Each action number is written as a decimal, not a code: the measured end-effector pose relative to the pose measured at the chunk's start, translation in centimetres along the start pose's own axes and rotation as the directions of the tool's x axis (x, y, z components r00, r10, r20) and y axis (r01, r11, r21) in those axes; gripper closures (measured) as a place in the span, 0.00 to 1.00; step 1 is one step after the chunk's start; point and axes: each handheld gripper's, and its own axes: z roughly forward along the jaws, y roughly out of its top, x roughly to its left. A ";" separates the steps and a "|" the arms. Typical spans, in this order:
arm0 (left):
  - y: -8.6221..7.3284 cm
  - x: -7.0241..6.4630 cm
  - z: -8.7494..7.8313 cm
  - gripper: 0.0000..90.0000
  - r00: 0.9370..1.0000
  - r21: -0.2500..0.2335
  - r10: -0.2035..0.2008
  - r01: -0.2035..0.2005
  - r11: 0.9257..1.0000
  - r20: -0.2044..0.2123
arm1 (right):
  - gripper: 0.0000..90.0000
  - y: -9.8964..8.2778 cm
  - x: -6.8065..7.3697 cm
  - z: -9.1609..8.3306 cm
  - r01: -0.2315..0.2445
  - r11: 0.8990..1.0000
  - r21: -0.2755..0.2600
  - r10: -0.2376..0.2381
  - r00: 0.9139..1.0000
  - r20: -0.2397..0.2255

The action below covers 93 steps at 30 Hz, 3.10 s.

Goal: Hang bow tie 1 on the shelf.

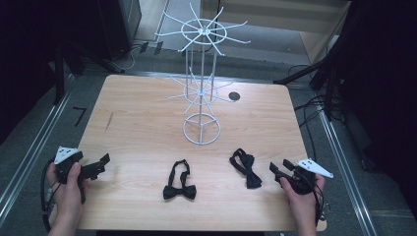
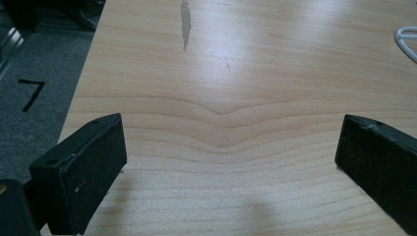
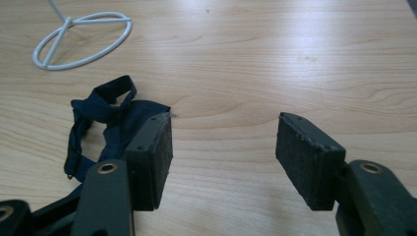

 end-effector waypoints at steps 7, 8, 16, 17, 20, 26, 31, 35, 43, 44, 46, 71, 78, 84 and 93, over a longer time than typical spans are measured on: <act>0.0 0.0 0.0 0.00 1.000 -0.002 0.000 0.000 1.000 -0.001 | 0.44 0.0 1.0 0.4 -0.010 1.000 0.007 0.010 0.999 -0.039; 0.0 0.0 0.0 0.00 1.000 -0.003 0.000 0.000 1.000 -0.002 | 0.45 0.0 1.1 0.5 -0.014 1.000 0.009 0.014 0.999 -0.045; 0.0 -0.1 0.0 0.00 1.000 -0.005 0.001 -0.001 1.000 -0.002 | 0.47 -0.2 2.6 1.5 0.004 0.999 0.043 0.000 0.995 -0.096; 0.0 -0.1 0.0 0.00 1.000 -0.003 -0.001 0.000 1.000 -0.001 | 0.47 -0.2 2.7 1.6 0.007 0.999 0.045 -0.003 0.995 -0.098; 0.0 -0.1 0.0 0.00 1.000 -0.004 0.000 0.000 1.000 -0.002 | 0.48 -0.2 3.2 2.0 0.004 0.999 0.051 0.002 0.994 -0.113; 0.0 -0.1 0.0 0.00 1.000 -0.004 0.000 0.000 1.000 -0.002 | 0.50 -0.3 3.8 2.5 0.007 0.998 0.070 0.000 0.995 -0.104; 0.0 -0.1 0.0 0.00 1.000 -0.003 0.002 -0.002 1.000 -0.003 | 0.51 -0.4 4.0 2.7 0.009 0.997 0.083 0.000 0.994 -0.106; 0.0 -0.1 0.0 0.00 1.000 -0.003 0.002 -0.002 1.000 -0.003 | 0.52 -0.5 4.1 2.8 0.012 0.996 0.087 -0.002 0.994 -0.113; 0.0 -0.1 0.0 0.00 1.000 -0.003 0.003 -0.003 1.000 -0.004 | 0.52 -0.5 4.9 3.1 0.042 0.995 0.093 -0.031 0.993 -0.116; 0.0 -0.1 0.0 0.00 1.000 -0.003 0.003 -0.003 1.000 -0.004 | 0.52 -0.5 5.1 3.2 0.042 0.995 0.095 -0.030 0.993 -0.118; 0.0 -0.1 0.0 0.00 1.000 -0.003 0.003 -0.003 1.000 -0.004 | 0.53 -0.6 5.2 3.3 0.054 0.994 0.099 -0.042 0.992 -0.118; 0.0 -0.1 0.0 0.00 1.000 -0.002 0.003 -0.003 1.000 -0.005 | 0.68 -0.7 5.8 3.9 0.109 0.981 0.158 -0.094 0.991 -0.099; 0.0 -0.1 0.0 0.00 1.000 -0.003 0.003 -0.003 1.000 -0.006 | 0.77 -0.7 6.0 4.1 0.139 0.975 0.176 -0.126 0.989 -0.083; 0.0 -0.3 0.1 0.00 1.000 -0.001 0.003 -0.003 1.000 0.000 | 0.83 -0.6 6.2 4.3 0.176 0.968 0.179 -0.165 0.984 -0.073; 0.1 0.0 0.1 0.00 1.000 -0.001 -0.012 0.012 1.000 0.010 | 0.86 -0.3 6.1 4.0 0.195 0.971 0.141 -0.188 0.980 -0.065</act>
